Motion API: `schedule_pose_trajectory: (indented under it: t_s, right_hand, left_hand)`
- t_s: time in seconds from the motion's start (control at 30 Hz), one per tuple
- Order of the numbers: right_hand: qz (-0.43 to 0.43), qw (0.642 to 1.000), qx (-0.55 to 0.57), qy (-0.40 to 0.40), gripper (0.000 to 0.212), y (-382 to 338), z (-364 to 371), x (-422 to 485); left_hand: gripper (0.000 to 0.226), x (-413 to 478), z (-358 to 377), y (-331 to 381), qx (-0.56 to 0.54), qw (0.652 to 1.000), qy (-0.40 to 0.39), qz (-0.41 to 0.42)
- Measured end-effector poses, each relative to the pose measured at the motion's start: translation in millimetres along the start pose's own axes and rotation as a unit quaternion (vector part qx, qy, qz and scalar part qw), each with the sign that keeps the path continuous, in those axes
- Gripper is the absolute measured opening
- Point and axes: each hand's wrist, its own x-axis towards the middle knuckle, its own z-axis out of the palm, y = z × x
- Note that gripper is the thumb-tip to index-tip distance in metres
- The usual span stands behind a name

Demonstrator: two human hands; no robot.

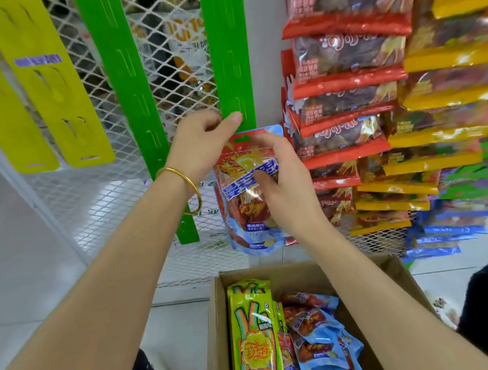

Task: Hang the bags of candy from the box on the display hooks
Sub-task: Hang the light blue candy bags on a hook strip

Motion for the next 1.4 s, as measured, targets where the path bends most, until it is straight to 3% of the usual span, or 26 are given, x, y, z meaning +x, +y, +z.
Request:
schedule_pose_trajectory:
  t_s: [0.17, 0.3, 0.63, 0.73, 0.8, 0.87, 1.0, 1.1, 1.23, 1.3, 1.4]
  right_hand:
    - [0.000, 1.000, -0.001, -0.007, 0.048, 2, 2, 6]
    - [0.010, 1.000, 0.015, -0.007, 0.047, 0, 3, 7]
    - [0.030, 0.999, 0.025, -0.026, 0.041, 21, 12, -16]
    - [0.014, 1.000, -0.006, -0.023, 0.042, 25, 9, -22]
    - [0.017, 0.999, -0.024, -0.025, 0.043, 26, 2, -34]
    - [0.015, 0.999, -0.033, -0.021, 0.042, 29, -8, -56]
    - [0.008, 0.992, -0.129, 0.011, 0.027, 67, -26, -100]
    - [0.154, 0.969, -0.191, -0.036, 0.019, 137, -26, -120]
    - [0.348, 0.891, -0.244, -0.158, 0.019, 227, -20, -162]
    - [0.362, 0.860, -0.275, -0.231, 0.027, 253, -11, -179]
    - [0.300, 0.860, -0.293, -0.291, 0.042, 273, 5, -185]
  left_hand:
    - [0.040, -1, 1, 2, -0.015, 0.999, -0.032, -0.041]
    - [0.061, -1, -1, -1, -0.027, 0.996, -0.051, -0.063]
    - [0.046, -14, -1, -6, 0.030, 0.998, -0.049, -0.007]
    - [0.009, -26, 3, -17, 0.083, 0.995, 0.006, 0.055]
    - [0.026, -44, 4, -23, 0.136, 0.981, 0.101, 0.093]
    - [0.028, -67, 10, -28, 0.161, 0.961, 0.164, 0.155]
    - [0.020, -115, 38, -48, 0.140, 0.968, 0.067, 0.195]
    - [0.019, -135, 62, -65, 0.121, 0.979, -0.044, 0.158]
    - [0.025, -150, 86, -88, 0.166, 0.965, -0.155, 0.130]
    - [0.028, -150, 92, -96, 0.165, 0.964, -0.178, 0.108]
    - [0.028, -146, 97, -106, 0.153, 0.968, -0.188, 0.069]
